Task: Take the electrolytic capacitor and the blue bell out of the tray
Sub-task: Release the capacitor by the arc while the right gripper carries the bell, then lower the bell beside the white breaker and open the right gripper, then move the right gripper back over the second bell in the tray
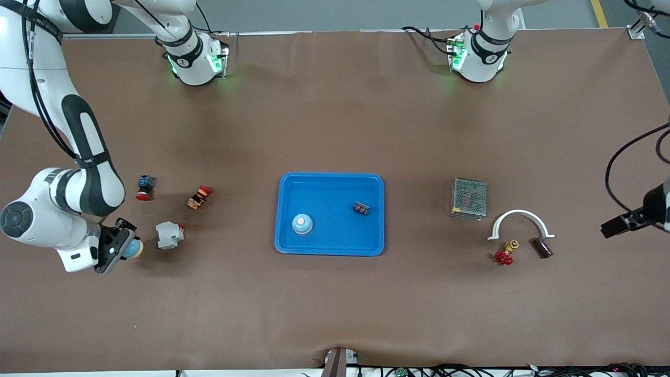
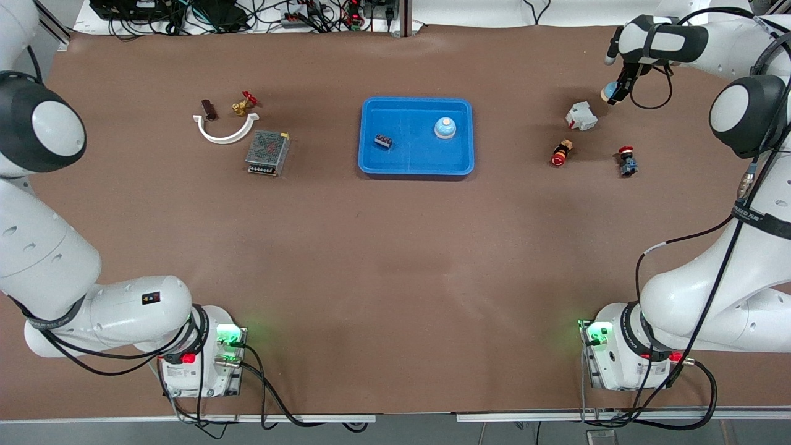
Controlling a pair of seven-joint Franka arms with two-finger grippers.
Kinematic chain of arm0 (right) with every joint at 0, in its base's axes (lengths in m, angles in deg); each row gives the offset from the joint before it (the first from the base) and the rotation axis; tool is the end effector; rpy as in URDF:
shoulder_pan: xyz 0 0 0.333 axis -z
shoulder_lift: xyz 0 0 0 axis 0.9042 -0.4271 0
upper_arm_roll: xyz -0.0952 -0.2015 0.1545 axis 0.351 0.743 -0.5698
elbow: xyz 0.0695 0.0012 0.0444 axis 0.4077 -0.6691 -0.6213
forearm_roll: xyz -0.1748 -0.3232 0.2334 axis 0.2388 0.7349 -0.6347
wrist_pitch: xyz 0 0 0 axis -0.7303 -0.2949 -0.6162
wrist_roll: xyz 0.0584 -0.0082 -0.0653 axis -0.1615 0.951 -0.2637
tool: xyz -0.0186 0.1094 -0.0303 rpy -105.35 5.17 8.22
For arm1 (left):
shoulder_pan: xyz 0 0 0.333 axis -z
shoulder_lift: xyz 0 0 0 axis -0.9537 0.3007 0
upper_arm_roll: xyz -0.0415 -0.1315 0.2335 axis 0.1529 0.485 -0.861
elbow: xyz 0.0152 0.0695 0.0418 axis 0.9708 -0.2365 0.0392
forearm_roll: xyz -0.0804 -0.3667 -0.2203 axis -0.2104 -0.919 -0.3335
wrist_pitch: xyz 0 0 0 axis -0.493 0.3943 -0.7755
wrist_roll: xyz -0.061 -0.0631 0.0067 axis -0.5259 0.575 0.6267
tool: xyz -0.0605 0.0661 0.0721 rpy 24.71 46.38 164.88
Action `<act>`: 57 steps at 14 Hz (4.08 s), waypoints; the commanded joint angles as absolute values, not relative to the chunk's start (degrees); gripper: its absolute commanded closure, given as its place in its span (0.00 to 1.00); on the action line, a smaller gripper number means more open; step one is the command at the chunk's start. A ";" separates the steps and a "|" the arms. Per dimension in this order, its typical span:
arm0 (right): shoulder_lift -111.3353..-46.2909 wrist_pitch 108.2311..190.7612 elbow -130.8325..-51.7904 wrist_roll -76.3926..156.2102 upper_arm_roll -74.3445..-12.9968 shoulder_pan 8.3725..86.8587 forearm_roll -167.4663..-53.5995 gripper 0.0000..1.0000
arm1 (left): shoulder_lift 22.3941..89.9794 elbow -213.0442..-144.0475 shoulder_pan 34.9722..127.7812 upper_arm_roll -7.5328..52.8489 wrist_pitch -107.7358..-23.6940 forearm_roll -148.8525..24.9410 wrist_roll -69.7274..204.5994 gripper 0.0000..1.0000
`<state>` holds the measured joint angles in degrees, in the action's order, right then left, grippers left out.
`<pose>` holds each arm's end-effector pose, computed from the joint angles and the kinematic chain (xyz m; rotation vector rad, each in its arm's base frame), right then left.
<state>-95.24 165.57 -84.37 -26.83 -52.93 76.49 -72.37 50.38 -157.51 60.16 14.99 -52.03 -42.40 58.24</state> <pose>0.6913 -0.1003 0.1498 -2.6480 -1.6461 -0.0210 0.6996 0.0550 0.4769 -2.9992 -0.4281 -0.1589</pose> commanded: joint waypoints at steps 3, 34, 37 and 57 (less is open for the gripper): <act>-97.44 168.78 -84.31 -31.43 -53.95 78.86 -72.28 0.67 | 42.79 -158.90 59.32 15.76 -44.89 -46.28 65.17 0.00; -96.49 148.25 -71.31 -18.56 -54.31 74.92 -77.21 0.00 | 26.69 -170.59 71.45 8.81 -36.71 -53.32 67.65 0.00; -92.54 141.65 -70.34 -5.47 -54.31 71.93 -77.38 0.00 | 26.87 -170.15 71.45 8.82 -36.71 -52.97 68.08 0.00; -93.48 155.59 -70.95 82.29 -54.31 39.85 -79.05 0.00 | 27.75 -166.11 71.09 8.81 -33.10 -53.40 68.44 0.00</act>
